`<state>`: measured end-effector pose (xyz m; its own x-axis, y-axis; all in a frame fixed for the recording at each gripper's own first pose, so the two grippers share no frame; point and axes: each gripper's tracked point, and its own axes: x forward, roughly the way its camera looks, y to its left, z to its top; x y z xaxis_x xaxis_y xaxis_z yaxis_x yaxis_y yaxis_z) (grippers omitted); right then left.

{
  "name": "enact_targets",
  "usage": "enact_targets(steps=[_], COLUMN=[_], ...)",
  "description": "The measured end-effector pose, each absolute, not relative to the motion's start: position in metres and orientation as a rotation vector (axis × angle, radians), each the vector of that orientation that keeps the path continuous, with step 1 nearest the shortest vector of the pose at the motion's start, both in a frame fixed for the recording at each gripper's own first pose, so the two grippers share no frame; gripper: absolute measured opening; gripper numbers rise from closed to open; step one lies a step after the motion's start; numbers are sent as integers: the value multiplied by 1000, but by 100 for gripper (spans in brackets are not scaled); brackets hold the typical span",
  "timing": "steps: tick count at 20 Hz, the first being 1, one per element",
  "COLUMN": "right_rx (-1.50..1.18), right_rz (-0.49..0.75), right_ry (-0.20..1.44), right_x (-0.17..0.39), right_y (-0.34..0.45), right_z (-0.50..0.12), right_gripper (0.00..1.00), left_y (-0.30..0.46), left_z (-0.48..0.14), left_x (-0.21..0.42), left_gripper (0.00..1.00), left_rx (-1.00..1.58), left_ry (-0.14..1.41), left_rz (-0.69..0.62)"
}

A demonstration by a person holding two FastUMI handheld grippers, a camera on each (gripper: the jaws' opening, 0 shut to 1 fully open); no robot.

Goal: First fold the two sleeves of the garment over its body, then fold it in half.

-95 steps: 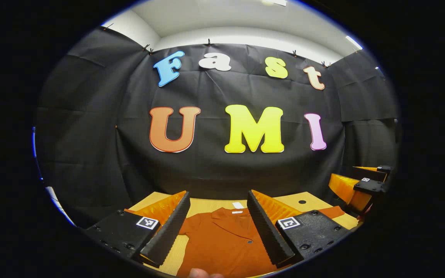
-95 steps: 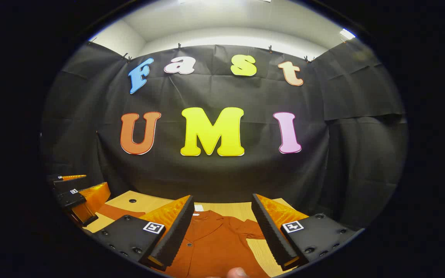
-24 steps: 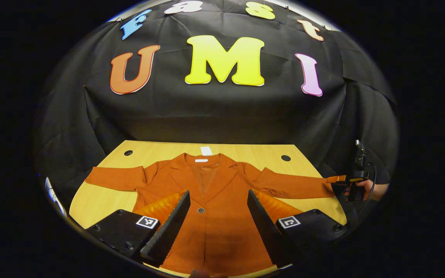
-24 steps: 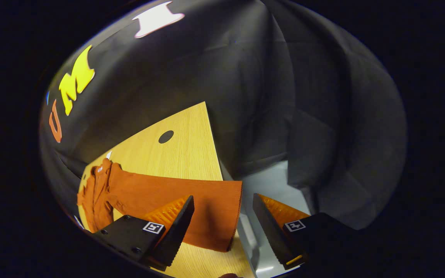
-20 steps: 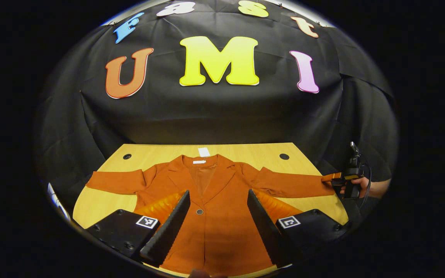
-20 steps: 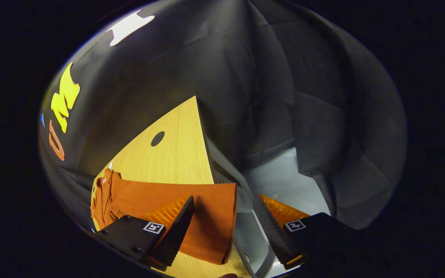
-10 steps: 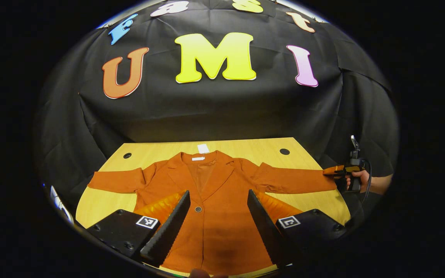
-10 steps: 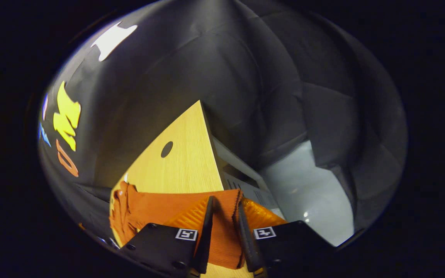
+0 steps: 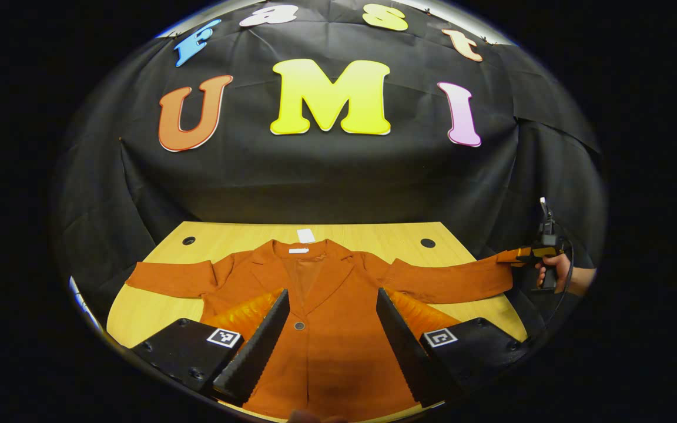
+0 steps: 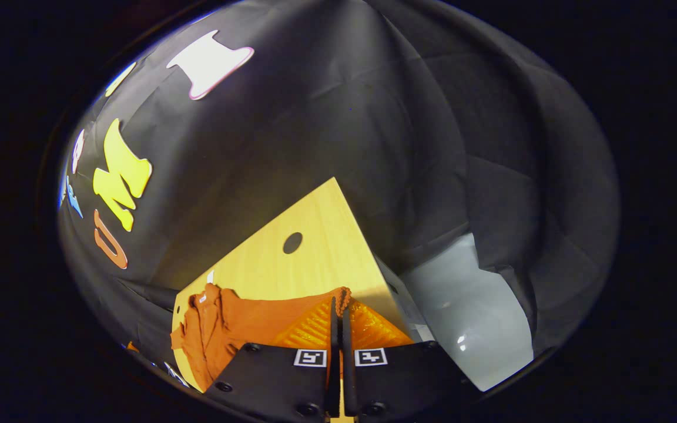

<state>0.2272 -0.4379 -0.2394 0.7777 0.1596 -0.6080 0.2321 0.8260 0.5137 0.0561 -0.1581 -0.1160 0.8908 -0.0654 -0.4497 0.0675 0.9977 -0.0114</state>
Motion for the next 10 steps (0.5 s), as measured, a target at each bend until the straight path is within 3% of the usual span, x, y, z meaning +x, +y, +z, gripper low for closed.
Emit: enact_targets(steps=[4, 10], right_rx=[582, 528], right_rz=[-38, 26], right_ry=[623, 601], right_x=[219, 220], right_y=[-381, -220], right_z=[-169, -82], right_gripper=[2, 3], left_y=[-109, -5], left_z=[-110, -107], left_x=[53, 46], left_gripper=[97, 97], left_rx=[-20, -40], left_ry=[415, 332], left_rz=[-52, -61])
